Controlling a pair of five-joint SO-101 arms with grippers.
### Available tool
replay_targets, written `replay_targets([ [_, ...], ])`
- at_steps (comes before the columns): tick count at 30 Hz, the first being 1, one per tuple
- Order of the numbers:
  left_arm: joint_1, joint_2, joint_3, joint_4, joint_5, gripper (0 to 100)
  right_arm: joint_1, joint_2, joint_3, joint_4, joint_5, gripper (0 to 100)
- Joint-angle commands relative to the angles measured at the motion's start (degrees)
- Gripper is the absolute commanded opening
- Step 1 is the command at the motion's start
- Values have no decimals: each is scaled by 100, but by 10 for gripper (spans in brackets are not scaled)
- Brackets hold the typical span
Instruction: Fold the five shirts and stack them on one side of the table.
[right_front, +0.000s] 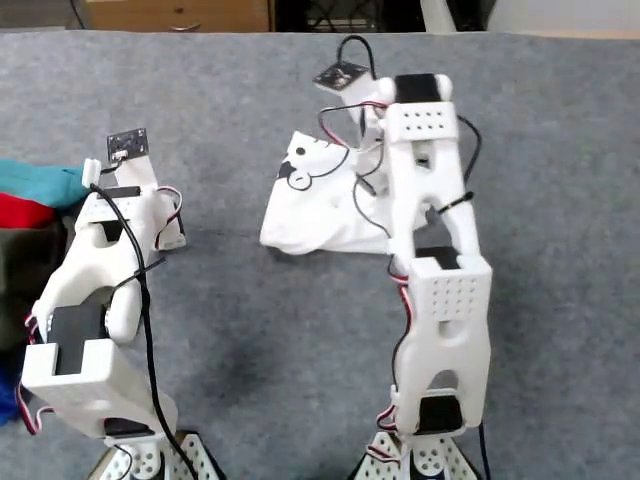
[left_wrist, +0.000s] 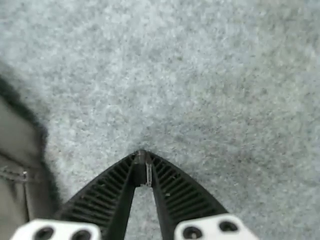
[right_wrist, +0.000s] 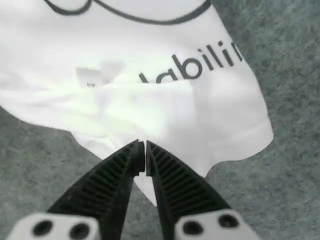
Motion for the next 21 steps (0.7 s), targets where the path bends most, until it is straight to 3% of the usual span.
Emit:
replay_targets([
  [1, -48, 0, -163, 9, 70, 29, 299, -233, 681, 70, 299, 15],
  [7, -48, 0, -163, 26, 70, 29, 607, -1675, 2668, 44, 387, 15],
  [12, -48, -9, -154, 26, 70, 29, 870, -2993, 4084, -413, 1073, 15],
  [14, -48, -9, -154, 26, 70, 29, 897, -3442, 4233, -941, 1125, 15],
  [16, -48, 0, -163, 26, 70, 29, 826, -3820, 4154, -1697, 686, 15],
  [18, -48, 0, -163, 26, 70, 29, 492, -4057, 4057, -2523, 35, 15],
  [21, -48, 0, -163, 35, 70, 29, -176, -3873, 4066, -3569, -123, 15],
])
